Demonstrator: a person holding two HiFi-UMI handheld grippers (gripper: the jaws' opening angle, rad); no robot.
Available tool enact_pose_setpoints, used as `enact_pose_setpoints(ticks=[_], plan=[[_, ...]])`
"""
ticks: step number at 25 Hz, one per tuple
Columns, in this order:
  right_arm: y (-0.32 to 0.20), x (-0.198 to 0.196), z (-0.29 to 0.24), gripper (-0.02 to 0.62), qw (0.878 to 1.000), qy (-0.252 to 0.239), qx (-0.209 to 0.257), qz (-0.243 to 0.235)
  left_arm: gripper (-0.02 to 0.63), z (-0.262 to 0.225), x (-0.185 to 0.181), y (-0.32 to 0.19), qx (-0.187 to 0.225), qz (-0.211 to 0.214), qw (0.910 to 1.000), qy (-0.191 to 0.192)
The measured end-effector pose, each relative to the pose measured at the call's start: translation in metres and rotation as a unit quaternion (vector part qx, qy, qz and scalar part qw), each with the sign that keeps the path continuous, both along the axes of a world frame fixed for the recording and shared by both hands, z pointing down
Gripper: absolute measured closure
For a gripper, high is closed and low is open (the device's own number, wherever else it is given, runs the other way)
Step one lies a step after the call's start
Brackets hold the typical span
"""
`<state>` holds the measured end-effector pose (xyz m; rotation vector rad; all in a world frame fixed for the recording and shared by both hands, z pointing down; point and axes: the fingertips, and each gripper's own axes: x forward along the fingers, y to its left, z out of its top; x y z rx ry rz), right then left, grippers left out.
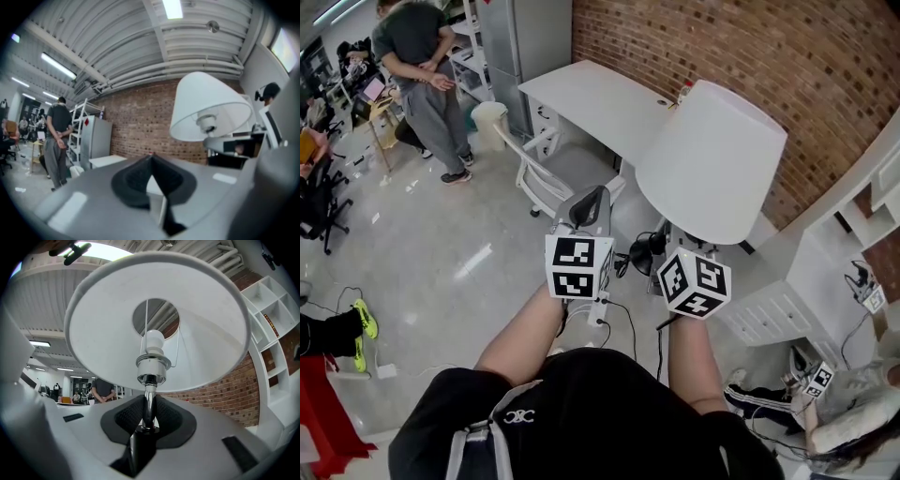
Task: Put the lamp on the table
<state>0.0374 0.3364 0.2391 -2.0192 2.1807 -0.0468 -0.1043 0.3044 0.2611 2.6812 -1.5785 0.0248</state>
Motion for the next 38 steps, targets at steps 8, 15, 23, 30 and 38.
enact_pose_setpoints(ticks=[8,15,23,30,38], plan=[[0.000,0.028,0.009,0.529,1.000,0.002,0.000,-0.018,0.606,0.011,0.024,0.009,-0.005,-0.022,0.9998,-0.001],[-0.025,0.044,0.018,0.528,1.000,0.003,-0.010,-0.024,0.606,0.016,0.036,-0.010,-0.006,-0.035,0.9994,-0.001],[-0.094,0.040,0.022,0.529,1.000,0.006,-0.004,-0.018,0.606,0.024,0.041,-0.084,-0.002,-0.014,0.9999,-0.004],[-0.191,0.023,0.008,0.529,1.000,0.013,0.009,0.007,0.606,0.013,0.024,-0.186,0.011,0.009,0.9999,-0.003],[-0.281,0.001,-0.002,0.528,0.999,0.022,0.008,0.035,0.606,0.013,-0.004,-0.283,-0.001,0.035,0.9993,0.010]])
